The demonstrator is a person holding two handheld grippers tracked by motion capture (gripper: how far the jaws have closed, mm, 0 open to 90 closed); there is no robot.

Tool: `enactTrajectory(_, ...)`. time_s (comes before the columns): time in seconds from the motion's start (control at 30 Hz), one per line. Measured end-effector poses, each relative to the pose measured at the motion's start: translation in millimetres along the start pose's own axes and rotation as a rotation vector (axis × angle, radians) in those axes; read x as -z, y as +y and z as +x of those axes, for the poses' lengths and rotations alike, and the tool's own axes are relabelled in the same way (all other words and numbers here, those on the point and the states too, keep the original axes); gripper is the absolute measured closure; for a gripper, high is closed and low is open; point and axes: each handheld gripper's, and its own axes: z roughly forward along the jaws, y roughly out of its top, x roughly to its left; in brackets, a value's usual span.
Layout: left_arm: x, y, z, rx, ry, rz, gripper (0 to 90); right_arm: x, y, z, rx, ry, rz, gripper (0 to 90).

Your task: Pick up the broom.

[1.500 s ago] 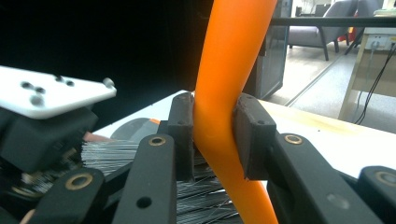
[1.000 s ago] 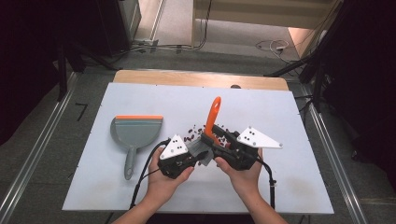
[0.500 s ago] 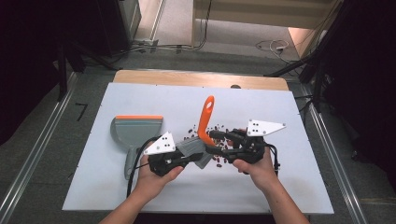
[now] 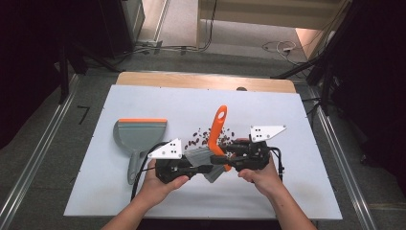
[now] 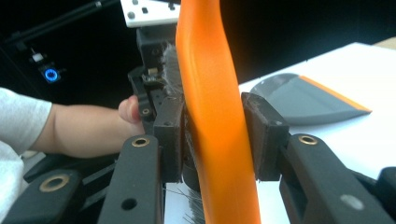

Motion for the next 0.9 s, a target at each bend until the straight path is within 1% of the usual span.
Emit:
enactTrajectory(0.07,-0.1,0.2,-0.1,0.006,-0.019,-0.006,86.1,-2.3,-0.1,0.5,-0.003,0.011,0.018,62.0)
enactTrajectory(0.1,-0.1,0.2,-0.1,0.006,-0.019,-0.006,86.1,-2.7,-0.3,1.0,-0.004,0.019,0.015,63.7)
enactTrajectory(0.13,0.8,0.5,0.4,0.009,-0.035,-0.015,86.1,-2.5,-0.2,1.0,-0.004,0.027,0.006,65.3)
enactTrajectory(0.17,1.3,0.6,0.5,0.008,-0.041,-0.015,86.1,-2.3,0.0,1.3,-0.005,0.030,0.002,66.5)
enactTrajectory(0.3,1.0,0.3,0.1,0.003,-0.049,-0.011,86.0,-1.9,-0.3,2.4,0.004,0.042,0.007,67.8)
enactTrajectory(0.33,0.9,0.2,0.9,0.007,-0.062,-0.014,85.9,-1.5,-0.3,3.5,0.015,0.042,0.008,68.1)
enactTrajectory(0.43,1.7,-0.2,2.2,0.016,-0.064,-0.023,83.5,-1.2,0.7,4.7,0.003,0.032,0.007,68.4)
enactTrajectory(0.47,2.9,-0.4,1.5,0.012,-0.047,-0.038,81.7,-1.3,1.2,5.0,-0.001,0.019,0.005,68.4)
enactTrajectory(0.5,2.9,-0.4,1.5,0.012,-0.047,-0.038,80.1,-1.4,1.8,5.2,-0.009,0.014,0.004,68.5)
enactTrajectory(0.57,4.9,0.2,0.8,0.015,-0.046,-0.044,73.4,-1.6,3.0,6.1,-0.011,0.004,0.007,68.5)
enactTrajectory(0.6,5.7,0.4,0.2,0.016,-0.029,-0.044,67.3,-1.5,3.6,6.8,-0.008,-0.012,0.013,68.5)
enactTrajectory(0.63,5.7,0.4,0.2,0.016,-0.029,-0.044,59.1,-1.2,4.1,7.2,-0.006,-0.030,0.017,68.6)
enactTrajectory(0.67,8.5,0.1,-0.3,0.017,0.006,-0.052,52.3,0.0,4.5,7.0,-0.007,-0.046,0.020,68.6)
enactTrajectory(0.73,12.0,-0.2,0.3,0.034,0.028,-0.061,40.5,3.4,4.3,4.7,-0.024,-0.077,0.013,68.6)
enactTrajectory(0.77,14.8,-0.8,1.1,0.038,0.051,-0.065,36.0,4.9,4.3,3.7,-0.031,-0.093,0.011,68.6)
enactTrajectory(0.8,17.1,-1.3,1.4,0.037,0.075,-0.066,32.1,7.5,3.9,2.1,-0.033,-0.118,0.012,68.6)
enactTrajectory(0.83,17.1,-1.3,1.4,0.037,0.075,-0.066,27.6,9.4,3.7,0.9,-0.036,-0.136,0.011,68.6)
enactTrajectory(0.87,21.3,-2.2,2.3,0.041,0.114,-0.067,24.2,11.2,3.4,-0.1,-0.037,-0.155,0.009,68.6)
enactTrajectory(0.9,21.3,-2.2,2.3,0.041,0.114,-0.067,21.6,12.6,3.5,-0.5,-0.042,-0.168,0.011,68.7)
